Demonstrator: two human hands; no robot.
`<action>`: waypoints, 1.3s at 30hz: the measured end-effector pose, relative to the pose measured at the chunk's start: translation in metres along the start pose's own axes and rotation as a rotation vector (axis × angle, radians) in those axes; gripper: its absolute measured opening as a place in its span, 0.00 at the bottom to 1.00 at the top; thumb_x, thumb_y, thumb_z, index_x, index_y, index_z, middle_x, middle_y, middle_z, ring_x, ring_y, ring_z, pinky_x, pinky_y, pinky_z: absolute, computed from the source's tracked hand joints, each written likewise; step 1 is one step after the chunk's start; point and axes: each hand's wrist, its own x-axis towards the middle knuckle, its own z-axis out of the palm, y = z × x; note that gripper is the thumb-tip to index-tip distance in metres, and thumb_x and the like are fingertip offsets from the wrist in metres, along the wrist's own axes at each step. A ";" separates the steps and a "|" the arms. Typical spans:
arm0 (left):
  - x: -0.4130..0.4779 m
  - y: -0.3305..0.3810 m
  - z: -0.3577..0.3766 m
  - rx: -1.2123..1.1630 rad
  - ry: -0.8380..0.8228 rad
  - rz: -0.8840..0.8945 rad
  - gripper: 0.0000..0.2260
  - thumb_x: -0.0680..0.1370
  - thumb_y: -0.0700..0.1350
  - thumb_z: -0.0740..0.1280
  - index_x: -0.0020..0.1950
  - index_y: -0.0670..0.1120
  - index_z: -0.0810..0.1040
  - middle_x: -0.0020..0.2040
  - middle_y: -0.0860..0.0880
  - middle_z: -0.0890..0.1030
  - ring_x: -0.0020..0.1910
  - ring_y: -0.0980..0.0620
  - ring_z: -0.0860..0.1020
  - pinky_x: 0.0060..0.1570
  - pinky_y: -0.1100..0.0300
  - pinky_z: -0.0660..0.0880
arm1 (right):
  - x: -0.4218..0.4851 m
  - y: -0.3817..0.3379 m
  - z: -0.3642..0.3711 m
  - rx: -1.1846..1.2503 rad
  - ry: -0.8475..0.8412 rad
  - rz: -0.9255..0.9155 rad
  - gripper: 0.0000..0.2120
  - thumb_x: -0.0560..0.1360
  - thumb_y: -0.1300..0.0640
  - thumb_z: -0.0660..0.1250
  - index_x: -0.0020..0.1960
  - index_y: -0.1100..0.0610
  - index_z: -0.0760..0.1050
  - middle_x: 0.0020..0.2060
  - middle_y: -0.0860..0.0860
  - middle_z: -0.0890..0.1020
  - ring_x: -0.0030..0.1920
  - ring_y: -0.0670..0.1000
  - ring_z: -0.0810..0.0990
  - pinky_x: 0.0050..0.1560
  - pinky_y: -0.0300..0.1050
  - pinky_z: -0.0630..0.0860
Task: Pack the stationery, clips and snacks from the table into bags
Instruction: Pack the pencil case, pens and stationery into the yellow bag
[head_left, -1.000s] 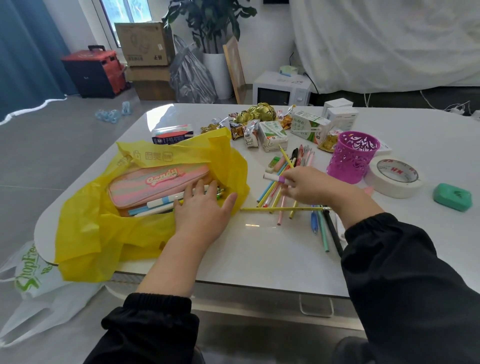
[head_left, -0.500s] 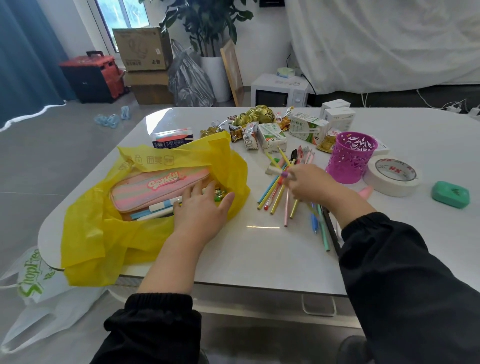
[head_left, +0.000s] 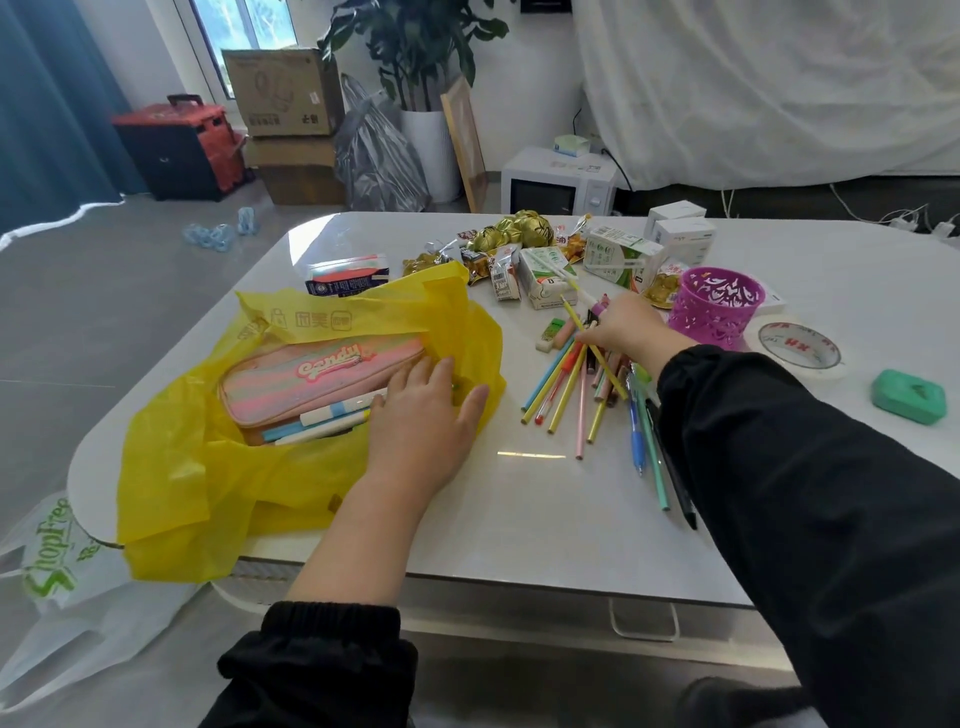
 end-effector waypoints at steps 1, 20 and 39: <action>-0.001 0.005 0.000 0.003 0.021 0.005 0.27 0.80 0.60 0.54 0.76 0.50 0.59 0.76 0.47 0.61 0.75 0.46 0.58 0.72 0.45 0.59 | -0.001 -0.002 0.001 -0.049 -0.018 -0.006 0.15 0.74 0.50 0.70 0.40 0.58 0.69 0.32 0.51 0.72 0.30 0.48 0.72 0.27 0.41 0.65; 0.049 0.106 0.088 0.224 -0.051 0.007 0.24 0.80 0.55 0.59 0.71 0.43 0.64 0.65 0.45 0.72 0.61 0.46 0.71 0.56 0.54 0.75 | -0.072 0.074 -0.014 0.894 0.020 0.347 0.09 0.78 0.62 0.60 0.40 0.62 0.71 0.29 0.55 0.73 0.26 0.50 0.71 0.25 0.41 0.70; 0.087 0.117 0.082 0.289 -0.444 -0.076 0.16 0.80 0.41 0.61 0.68 0.41 0.69 0.61 0.44 0.75 0.58 0.45 0.76 0.56 0.52 0.77 | -0.072 0.057 0.001 0.773 -0.045 0.314 0.06 0.76 0.64 0.61 0.50 0.65 0.75 0.29 0.54 0.71 0.24 0.49 0.67 0.23 0.39 0.65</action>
